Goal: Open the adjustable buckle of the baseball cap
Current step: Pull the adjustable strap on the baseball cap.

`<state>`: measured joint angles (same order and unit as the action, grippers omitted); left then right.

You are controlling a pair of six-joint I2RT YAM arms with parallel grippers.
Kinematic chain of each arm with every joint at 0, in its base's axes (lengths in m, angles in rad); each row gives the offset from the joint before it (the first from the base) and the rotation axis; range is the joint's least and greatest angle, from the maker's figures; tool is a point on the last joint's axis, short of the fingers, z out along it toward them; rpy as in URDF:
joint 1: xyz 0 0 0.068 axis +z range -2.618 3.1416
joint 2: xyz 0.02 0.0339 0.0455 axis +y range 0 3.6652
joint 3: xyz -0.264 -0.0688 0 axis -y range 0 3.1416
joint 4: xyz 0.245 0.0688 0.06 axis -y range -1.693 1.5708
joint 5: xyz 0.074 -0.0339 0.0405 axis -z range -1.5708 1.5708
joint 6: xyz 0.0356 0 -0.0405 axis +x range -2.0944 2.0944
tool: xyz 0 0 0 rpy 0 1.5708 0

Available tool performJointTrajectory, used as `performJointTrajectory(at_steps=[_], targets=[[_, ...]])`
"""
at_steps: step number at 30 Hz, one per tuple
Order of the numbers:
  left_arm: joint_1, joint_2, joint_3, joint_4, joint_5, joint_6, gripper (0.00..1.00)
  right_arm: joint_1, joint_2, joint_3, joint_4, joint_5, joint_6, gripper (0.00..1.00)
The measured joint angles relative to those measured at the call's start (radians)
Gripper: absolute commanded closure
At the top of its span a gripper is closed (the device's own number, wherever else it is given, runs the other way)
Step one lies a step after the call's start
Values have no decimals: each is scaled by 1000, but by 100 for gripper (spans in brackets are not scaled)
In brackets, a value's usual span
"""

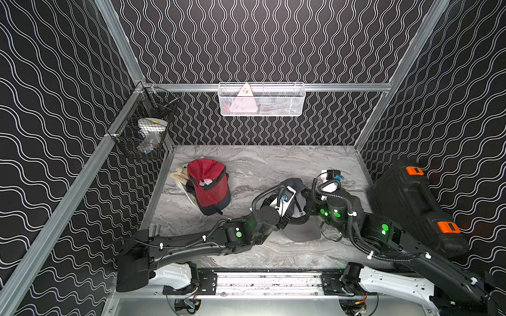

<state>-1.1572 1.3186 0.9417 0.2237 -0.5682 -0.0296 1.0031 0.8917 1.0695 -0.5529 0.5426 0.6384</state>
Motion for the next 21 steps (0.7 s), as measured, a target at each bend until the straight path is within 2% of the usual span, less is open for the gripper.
performJointTrajectory(at_steps=[3,7,9,16,21], targets=[[5,8,5,0,0,0,54,0,0,2,0,-4,0,100],[19,14,10,2,9,-1,77,0,-6,2,-1,-5,0,100],[22,14,10,1,15,-1,84,0,-8,2,-1,-5,0,100],[24,6,15,-16,26,-4,93,0,-15,-23,-2,-2,0,100],[24,-9,33,-72,41,-20,95,-2,-16,-35,-11,4,-5,100]])
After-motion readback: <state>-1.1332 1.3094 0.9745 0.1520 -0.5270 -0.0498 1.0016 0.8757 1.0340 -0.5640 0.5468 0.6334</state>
